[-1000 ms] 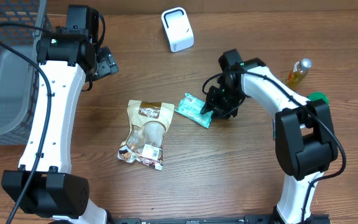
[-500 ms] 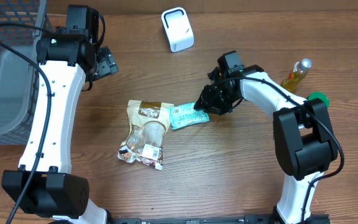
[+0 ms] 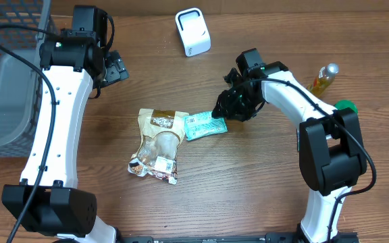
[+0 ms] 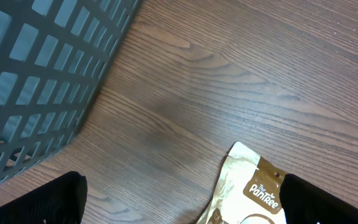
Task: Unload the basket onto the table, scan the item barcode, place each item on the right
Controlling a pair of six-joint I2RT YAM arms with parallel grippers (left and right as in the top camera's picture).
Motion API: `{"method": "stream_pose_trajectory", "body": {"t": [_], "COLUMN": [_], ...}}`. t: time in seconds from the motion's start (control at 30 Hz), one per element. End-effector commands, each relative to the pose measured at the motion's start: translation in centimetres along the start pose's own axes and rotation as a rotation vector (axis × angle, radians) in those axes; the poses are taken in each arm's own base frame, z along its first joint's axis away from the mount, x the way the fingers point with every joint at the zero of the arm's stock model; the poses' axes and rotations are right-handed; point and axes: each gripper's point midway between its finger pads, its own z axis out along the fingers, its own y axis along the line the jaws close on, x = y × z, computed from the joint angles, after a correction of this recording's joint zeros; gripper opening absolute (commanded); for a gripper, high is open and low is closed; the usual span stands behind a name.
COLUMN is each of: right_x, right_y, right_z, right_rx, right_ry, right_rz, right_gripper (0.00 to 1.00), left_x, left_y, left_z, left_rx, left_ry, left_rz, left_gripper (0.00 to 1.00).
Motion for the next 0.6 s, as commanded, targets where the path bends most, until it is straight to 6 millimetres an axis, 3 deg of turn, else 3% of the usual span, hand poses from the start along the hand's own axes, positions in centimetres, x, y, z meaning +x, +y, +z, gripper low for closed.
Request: {"method": "stream_pose_trajectory", "body": {"t": [0.0, 0.13, 0.2, 0.27, 0.33, 0.5, 0.57], "right_x": [1.4, 2.5, 2.8, 2.7, 2.2, 0.6, 0.3], "right_y": [-0.1, 0.0, 0.2, 0.4, 1.0, 1.6, 3.3], "right_z": [1.3, 3.7, 4.6, 4.7, 4.3, 2.0, -0.1], "right_rx": [0.023, 0.026, 0.023, 0.019, 0.001, -0.037, -0.131], "right_ry": [0.022, 0.041, 0.038, 0.033, 0.014, -0.049, -0.077], "right_rz": [-0.026, 0.009, 0.026, 0.026, 0.016, 0.006, -0.093], "right_gripper": [0.49, 0.48, 0.40, 0.23, 0.11, 0.04, 0.04], "left_x": [-0.5, -0.5, -0.5, -0.5, -0.5, -0.5, -0.5], "left_y": [-0.3, -0.3, -0.3, -0.3, -0.3, -0.3, -0.3], "left_z": [-1.1, -1.1, -1.1, -1.1, -1.1, -1.1, -1.1], "left_rx": [0.009, 0.010, 0.009, 0.009, 0.009, 0.009, 0.009], "left_ry": [-0.036, -0.035, -0.036, -0.036, -0.036, -0.036, -0.036], "left_rz": [0.021, 0.021, 0.021, 0.021, 0.021, 0.021, 0.021], "left_gripper": [1.00, 1.00, 1.00, 0.99, 1.00, 0.99, 1.00]}}
